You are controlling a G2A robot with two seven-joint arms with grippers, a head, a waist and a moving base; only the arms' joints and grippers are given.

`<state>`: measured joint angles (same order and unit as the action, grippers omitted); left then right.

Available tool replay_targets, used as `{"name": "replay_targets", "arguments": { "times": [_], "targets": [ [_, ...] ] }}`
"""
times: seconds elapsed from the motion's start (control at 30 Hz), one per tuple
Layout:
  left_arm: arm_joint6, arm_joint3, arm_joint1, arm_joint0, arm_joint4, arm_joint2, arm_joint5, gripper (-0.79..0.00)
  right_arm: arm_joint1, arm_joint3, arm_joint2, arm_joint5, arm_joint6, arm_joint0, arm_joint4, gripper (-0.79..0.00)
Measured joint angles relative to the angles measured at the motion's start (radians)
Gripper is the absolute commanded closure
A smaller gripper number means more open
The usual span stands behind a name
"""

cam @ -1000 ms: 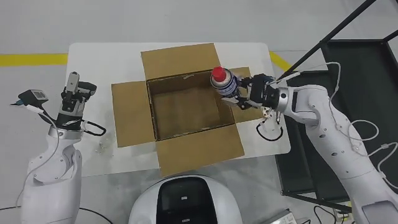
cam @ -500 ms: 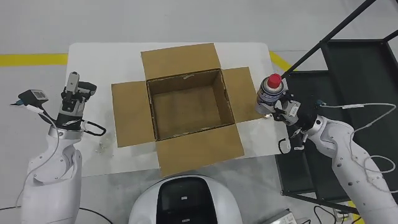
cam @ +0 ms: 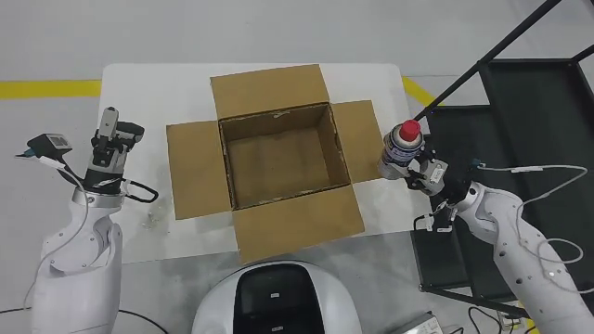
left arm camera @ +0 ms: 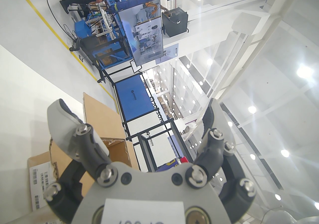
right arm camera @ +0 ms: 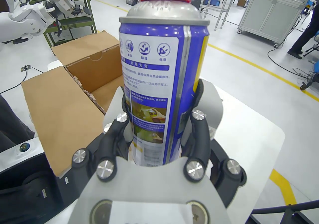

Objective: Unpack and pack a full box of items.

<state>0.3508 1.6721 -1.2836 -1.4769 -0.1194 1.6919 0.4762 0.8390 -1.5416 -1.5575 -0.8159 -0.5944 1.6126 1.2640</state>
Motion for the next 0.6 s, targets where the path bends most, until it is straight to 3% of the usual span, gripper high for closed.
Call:
{"name": "replay_targets", "arguments": {
  "times": [0.3,0.6],
  "targets": [
    [0.000,0.000,0.000,0.000,0.000,0.000,0.000,-0.785,0.002,0.006,-0.012,0.000,-0.026,0.004,0.000,0.000],
    [0.000,0.000,0.000,0.000,0.000,0.000,0.000,-0.785,0.009,0.205,-0.036,-0.019,-0.274,0.047,0.040,0.000]
  ]
}}
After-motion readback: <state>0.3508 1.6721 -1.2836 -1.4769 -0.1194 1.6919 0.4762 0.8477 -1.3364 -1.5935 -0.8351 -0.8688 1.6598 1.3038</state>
